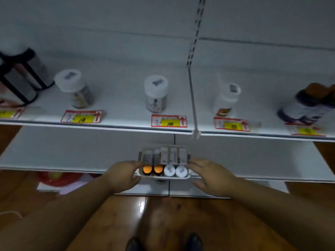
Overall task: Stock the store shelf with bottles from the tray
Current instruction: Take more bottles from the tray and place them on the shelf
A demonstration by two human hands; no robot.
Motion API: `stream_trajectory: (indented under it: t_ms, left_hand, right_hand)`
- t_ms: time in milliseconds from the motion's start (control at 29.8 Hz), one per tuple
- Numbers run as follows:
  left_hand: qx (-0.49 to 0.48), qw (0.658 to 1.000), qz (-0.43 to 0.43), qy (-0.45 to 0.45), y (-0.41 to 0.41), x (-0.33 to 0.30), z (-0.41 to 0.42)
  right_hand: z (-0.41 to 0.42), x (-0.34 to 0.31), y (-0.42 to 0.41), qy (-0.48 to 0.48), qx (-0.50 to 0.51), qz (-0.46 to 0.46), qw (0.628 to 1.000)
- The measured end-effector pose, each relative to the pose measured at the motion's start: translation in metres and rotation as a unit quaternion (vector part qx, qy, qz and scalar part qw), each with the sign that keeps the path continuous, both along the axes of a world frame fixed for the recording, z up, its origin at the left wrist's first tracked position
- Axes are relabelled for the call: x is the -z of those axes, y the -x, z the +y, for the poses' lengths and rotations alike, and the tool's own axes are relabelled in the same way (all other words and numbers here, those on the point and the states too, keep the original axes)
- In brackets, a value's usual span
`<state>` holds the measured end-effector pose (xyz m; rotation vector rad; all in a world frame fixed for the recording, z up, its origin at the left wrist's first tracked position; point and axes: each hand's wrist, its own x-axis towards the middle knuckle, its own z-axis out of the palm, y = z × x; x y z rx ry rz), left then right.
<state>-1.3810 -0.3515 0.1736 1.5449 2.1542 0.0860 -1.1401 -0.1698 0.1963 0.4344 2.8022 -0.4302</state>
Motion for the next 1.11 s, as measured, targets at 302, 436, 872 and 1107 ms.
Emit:
stream_trajectory:
  t_ms: [302,436,872,1107]
  left_hand:
    - [-0.132,0.984,-0.092,-0.080,0.013,0.139,0.027]
    - [-0.137,0.981,-0.099,-0.092,0.013,0.174,0.036]
    - [-0.031,0.993,-0.055,-0.102,0.023,0.138,0.047]
    - [0.064,0.968,-0.200,-0.136,-0.019,-0.017,0.060]
  right_hand:
    - [-0.020,0.143,0.116,0.003,-0.014,-0.046,0.999]
    - [-0.030,0.169,0.135,-0.086,-0.054,0.036,0.994]
    - [-0.008,0.122,0.101,0.120,0.165,0.062,0.977]
    - [-0.032,-0.041,-0.009,0.152,0.270,0.138,0.941]
